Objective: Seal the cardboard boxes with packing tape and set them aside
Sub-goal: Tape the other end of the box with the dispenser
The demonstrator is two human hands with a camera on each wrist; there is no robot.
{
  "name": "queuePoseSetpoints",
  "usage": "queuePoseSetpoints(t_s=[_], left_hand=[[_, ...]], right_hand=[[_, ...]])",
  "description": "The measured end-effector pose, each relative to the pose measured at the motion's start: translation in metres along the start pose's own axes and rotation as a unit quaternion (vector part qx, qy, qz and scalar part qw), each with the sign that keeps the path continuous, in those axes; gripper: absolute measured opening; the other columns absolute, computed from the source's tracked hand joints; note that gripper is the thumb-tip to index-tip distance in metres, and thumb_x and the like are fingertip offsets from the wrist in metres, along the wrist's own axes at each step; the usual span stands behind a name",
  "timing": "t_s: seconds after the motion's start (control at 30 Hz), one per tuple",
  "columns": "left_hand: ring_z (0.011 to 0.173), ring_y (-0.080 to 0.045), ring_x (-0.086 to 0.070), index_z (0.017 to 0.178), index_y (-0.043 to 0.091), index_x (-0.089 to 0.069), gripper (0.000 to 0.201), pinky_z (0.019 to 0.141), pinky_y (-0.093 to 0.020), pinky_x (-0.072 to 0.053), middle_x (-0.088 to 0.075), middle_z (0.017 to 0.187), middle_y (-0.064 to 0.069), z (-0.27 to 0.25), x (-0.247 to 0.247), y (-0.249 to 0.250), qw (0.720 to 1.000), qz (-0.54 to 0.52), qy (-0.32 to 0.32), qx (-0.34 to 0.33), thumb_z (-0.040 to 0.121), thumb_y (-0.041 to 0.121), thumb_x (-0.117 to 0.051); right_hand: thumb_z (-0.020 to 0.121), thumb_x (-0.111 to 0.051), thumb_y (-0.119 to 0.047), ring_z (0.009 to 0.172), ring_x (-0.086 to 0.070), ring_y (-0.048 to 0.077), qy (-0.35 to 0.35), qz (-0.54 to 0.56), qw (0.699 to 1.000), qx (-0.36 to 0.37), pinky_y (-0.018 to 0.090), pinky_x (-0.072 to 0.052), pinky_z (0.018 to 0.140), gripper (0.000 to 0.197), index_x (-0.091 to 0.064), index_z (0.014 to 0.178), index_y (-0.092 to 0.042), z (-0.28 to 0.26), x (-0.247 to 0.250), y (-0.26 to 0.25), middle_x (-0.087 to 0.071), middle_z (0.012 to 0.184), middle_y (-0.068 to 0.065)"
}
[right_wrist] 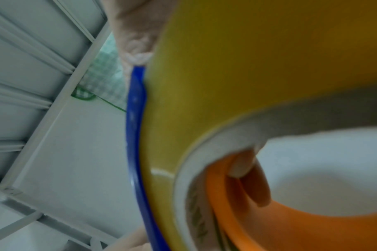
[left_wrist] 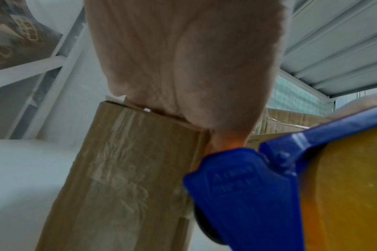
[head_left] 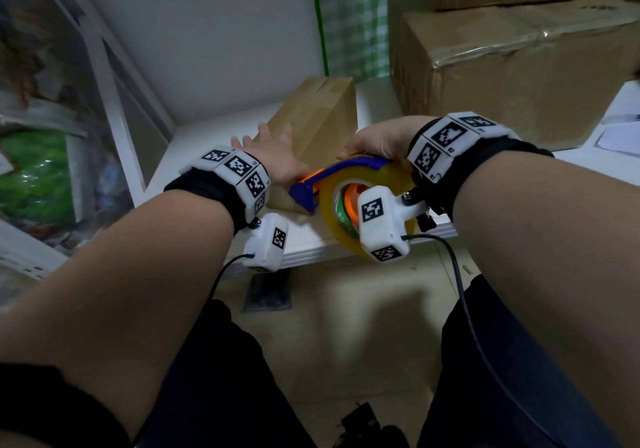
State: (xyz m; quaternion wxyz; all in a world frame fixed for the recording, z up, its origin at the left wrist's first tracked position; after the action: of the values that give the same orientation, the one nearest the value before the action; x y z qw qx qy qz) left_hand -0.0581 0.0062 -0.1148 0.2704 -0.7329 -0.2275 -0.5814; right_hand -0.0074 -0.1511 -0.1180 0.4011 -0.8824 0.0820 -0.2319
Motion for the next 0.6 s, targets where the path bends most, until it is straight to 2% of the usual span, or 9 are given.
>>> queuePoseSetpoints(t_s=[0.07,0.17,0.27,0.43,0.53,0.6], left_hand=[[0.139,-0.041,-0.020,0.149,0.031,-0.007,0.088,0.115,-0.053,-0.007,-0.004,0.157,-0.015,0.000,0.000,0.000,1.000,0.003,0.003,0.004,0.081,0.052,-0.058],[0.138,-0.041,-0.022,0.149,0.030,-0.009,0.089,0.115,-0.054,-0.008,-0.006,0.156,-0.014,-0.001,0.001,0.002,1.000,0.009,0.005,0.007,0.080,0.053,-0.060],[0.138,-0.042,-0.020,0.149,0.029,-0.009,0.091,0.114,-0.055,-0.009,-0.005,0.157,-0.015,-0.001,0.000,0.002,1.000,0.007,0.003,0.010,0.079,0.052,-0.062],[0.139,-0.042,-0.019,0.149,0.030,-0.006,0.094,0.114,-0.055,-0.010,-0.004,0.157,-0.014,0.000,0.000,0.002,1.000,0.008,0.000,0.008,0.077,0.052,-0.062],[0.140,-0.042,-0.016,0.150,0.031,-0.004,0.097,0.114,-0.056,-0.010,-0.002,0.158,-0.013,-0.001,-0.001,0.001,1.000,0.003,0.000,0.014,0.076,0.052,-0.064],[0.141,-0.042,-0.014,0.150,0.031,-0.003,0.098,0.114,-0.056,-0.009,-0.001,0.158,-0.013,-0.002,-0.001,0.001,1.000,0.004,0.000,0.020,0.076,0.051,-0.065]], right_hand=[[0.097,-0.049,-0.029,0.029,-0.052,0.017,0.003,0.002,1.000,-0.006,0.018,-0.046,0.036,0.038,-0.056,0.068,-0.006,-0.001,0.001,0.000,-0.057,0.041,0.007],[0.097,-0.049,-0.028,0.033,-0.053,0.018,0.013,-0.024,1.000,-0.013,0.020,-0.047,0.045,0.037,-0.058,0.069,-0.006,0.001,0.001,0.000,-0.059,0.044,0.007],[0.096,-0.050,-0.027,0.035,-0.054,0.019,0.020,-0.037,0.999,-0.015,0.023,-0.048,0.048,0.036,-0.059,0.069,-0.006,0.006,0.003,-0.003,-0.060,0.046,0.007],[0.099,-0.045,-0.016,0.060,-0.055,0.027,0.019,-0.119,0.993,0.012,0.034,-0.049,0.068,0.032,-0.059,0.073,-0.005,0.010,0.001,-0.015,-0.062,0.056,0.011],[0.100,-0.043,-0.012,0.063,-0.054,0.025,0.028,-0.140,0.990,0.020,0.032,-0.048,0.069,0.029,-0.059,0.077,-0.005,0.011,0.000,-0.017,-0.060,0.071,0.012],[0.097,-0.047,-0.014,0.067,-0.050,0.023,0.036,-0.142,0.989,0.027,0.034,-0.047,0.075,0.018,-0.058,0.084,-0.009,0.012,0.001,-0.019,-0.055,0.084,0.012]])
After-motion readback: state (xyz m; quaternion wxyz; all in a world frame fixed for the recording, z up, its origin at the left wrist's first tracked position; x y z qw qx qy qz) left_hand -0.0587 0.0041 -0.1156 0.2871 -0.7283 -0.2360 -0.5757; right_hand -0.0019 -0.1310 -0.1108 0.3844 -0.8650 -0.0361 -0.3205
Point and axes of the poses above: each hand's wrist, its own z-axis towards the middle knuckle, its own x-axis out of the back of the hand, y = z × x, the point moved 8 cm from there along z, towards the middle knuckle
